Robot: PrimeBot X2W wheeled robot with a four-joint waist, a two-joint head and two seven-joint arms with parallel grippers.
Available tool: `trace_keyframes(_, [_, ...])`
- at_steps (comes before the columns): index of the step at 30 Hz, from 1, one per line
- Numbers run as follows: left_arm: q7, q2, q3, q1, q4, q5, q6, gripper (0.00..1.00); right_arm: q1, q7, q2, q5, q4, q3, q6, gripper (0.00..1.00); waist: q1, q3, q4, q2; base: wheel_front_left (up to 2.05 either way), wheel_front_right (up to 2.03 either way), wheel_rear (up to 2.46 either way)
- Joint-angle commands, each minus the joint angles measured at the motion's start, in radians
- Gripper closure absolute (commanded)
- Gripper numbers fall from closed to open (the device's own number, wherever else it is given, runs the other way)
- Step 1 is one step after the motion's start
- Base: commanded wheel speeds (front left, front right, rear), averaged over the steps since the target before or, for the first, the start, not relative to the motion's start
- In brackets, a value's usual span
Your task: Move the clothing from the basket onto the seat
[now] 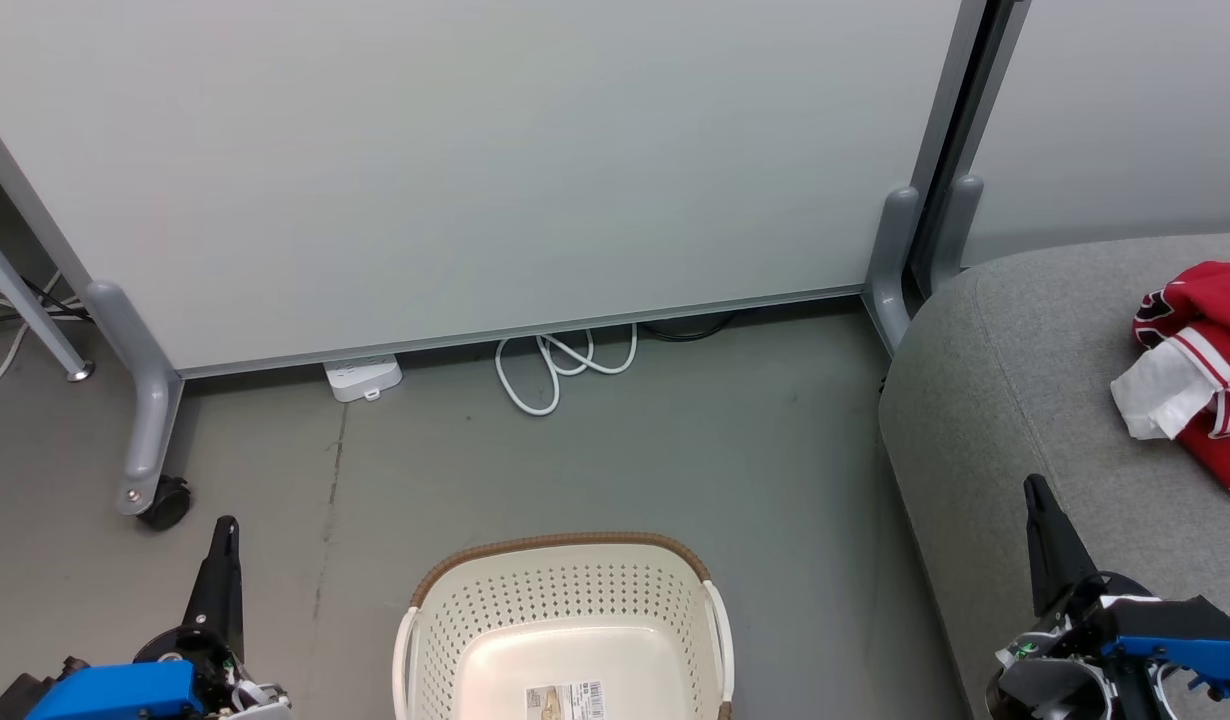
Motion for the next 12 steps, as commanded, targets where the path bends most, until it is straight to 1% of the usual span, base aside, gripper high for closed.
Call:
trace_keyframes(1, [0.005,0.006,0.003,-0.012,-0.003,-0.003,-0.007,1.0,-0.009,0.002,0.003,0.003,0.001,-0.001,0.0,1.0,0.0,0.0,0.0,-0.0001,0.0,0.0,0.0])
trace_keyframes(12, [0.005,0.006,0.003,-0.012,-0.003,-0.003,-0.007,1.0,-0.009,0.002,0.003,0.003,0.001,-0.001,0.0,1.0,0.0,0.0,0.0,-0.0001,0.0,0.0,0.0])
